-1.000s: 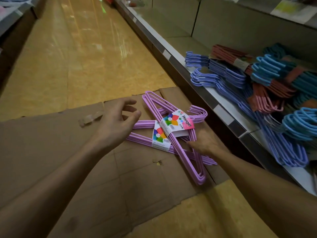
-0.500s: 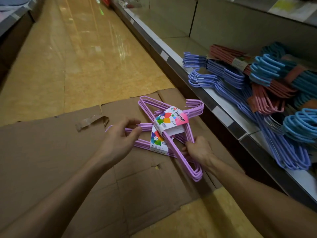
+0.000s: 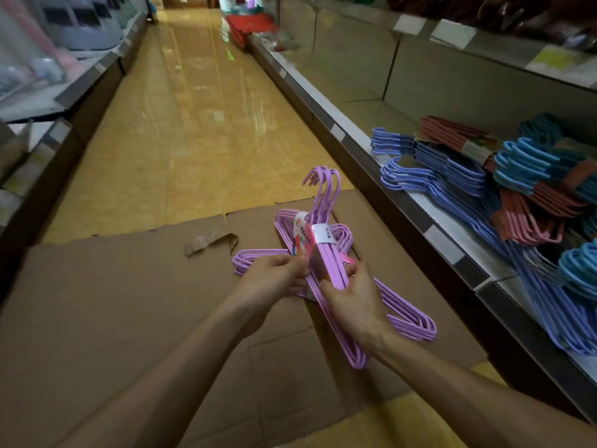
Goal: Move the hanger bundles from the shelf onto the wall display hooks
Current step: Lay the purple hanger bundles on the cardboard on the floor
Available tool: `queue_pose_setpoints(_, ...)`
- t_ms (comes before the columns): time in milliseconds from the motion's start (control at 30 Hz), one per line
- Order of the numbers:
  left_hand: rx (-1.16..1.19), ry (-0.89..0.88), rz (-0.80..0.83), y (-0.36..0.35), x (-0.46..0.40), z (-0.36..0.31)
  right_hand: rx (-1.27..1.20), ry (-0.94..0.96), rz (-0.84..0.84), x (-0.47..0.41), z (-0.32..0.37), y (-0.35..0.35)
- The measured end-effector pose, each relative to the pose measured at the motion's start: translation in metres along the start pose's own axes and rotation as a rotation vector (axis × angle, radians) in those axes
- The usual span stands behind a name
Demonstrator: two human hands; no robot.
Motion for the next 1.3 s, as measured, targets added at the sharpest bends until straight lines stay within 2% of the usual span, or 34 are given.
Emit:
queue_pose_setpoints(133,0.118,0.100,0.006,-0.013,0.003,0.012,-0.134,0.044,0.114,0.027,0.007,-0.020)
queue_pose_setpoints(267,0.347,0.162,-0.100,-0.018,0.008,0.019,-0.177,0.097,0.175,0.040,0.012,-0.035)
queue_pose_setpoints(400,0.363,0.131,-0.181,-0.001,0.011,0.020,-0.143,0.190,0.226,0.043,0.024,-0.044)
queue_pose_setpoints(633,0.448,0.094,-0.242,0.052,0.035,0.009,-0.238,0.276,0.465,0.066,0.054,-0.075)
queue_pose_setpoints(733,0.390,0.061,-0.231,0.081,0.060,-0.001,-0.112,0.308,0.602,0.085,0.056,-0.093)
queue_pose_setpoints(800,0.372,0.054,-0.237,0.101,0.077,-0.003,0.007,0.307,0.739,0.101,0.053,-0.108)
queue_pose_setpoints(933,0.389,0.023,-0.213,0.134,0.116,-0.012,0.058,0.298,1.050,0.149,0.069,-0.138)
queue_pose_setpoints(1067,0.398,0.019,-0.253,0.177,0.143,-0.004,0.055,0.418,1.130,0.189,0.104,-0.169)
queue_pose_setpoints(1300,0.463,0.028,-0.261,0.245,0.159,0.013,0.199,0.187,1.308,0.220,0.126,-0.235)
Point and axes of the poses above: each hand's wrist, its own x-axis away from the middle knuckle, its own y-axis out of the back of the hand, z = x × y, the point moved 9 cm from there along -x, towards the middle knuckle, and after that the axes turned 9 degrees about -y, right-handed, at the moved point
